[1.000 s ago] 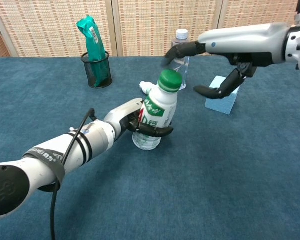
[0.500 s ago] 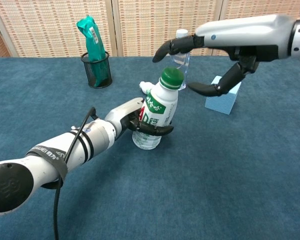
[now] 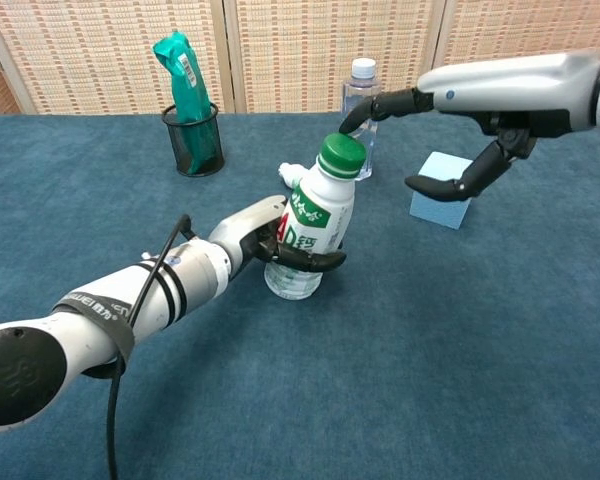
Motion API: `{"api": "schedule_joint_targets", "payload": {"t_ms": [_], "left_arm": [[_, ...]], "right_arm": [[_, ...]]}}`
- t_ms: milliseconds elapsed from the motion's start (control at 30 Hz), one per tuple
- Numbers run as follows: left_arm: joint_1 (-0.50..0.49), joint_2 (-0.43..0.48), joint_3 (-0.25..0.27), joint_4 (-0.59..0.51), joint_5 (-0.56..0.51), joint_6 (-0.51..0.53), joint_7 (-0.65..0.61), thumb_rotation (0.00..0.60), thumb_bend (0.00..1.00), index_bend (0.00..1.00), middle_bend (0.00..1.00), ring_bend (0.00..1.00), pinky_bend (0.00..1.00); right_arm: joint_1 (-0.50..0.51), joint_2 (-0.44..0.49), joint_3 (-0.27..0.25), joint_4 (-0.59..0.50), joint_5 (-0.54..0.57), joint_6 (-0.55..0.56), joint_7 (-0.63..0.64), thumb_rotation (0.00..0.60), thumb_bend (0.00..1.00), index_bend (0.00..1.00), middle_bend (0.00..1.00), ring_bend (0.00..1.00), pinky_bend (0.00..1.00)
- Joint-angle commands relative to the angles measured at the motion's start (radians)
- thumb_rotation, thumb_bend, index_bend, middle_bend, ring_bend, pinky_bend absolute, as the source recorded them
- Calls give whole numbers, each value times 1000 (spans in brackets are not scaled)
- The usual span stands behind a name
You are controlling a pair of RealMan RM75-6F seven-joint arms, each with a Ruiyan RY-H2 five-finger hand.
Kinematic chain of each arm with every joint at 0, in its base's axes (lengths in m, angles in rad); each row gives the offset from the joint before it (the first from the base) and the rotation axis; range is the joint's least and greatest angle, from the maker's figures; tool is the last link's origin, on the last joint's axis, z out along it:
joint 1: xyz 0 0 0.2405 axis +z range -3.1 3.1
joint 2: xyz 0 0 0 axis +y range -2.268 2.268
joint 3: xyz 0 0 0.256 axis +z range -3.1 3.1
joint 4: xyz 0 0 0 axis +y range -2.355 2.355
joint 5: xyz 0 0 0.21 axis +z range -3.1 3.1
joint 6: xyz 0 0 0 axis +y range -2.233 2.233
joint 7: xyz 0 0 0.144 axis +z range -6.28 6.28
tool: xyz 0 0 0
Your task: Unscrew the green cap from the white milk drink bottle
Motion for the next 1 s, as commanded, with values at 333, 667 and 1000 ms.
{"api": "schedule_joint_targets", "payload": {"t_ms": [333, 667, 1000], "left_arm": [[-4, -3, 4, 9, -1, -12, 5, 600, 1000, 762, 913, 544, 227], [-4, -6, 1, 25, -2, -19, -2, 600, 1000, 762, 913, 545, 228], [-4, -11, 2, 16, -2, -17, 2, 600, 1000, 763, 913, 544, 228]], "right_arm": [[9, -9, 5, -15, 0, -7, 1, 473, 457, 103, 0, 0, 0], [-11, 30, -5, -36, -90, 13, 84, 475, 457, 110, 0, 0, 0], [-23, -23, 35, 2, -25, 83, -4, 498, 428, 68, 0, 0, 0]]}}
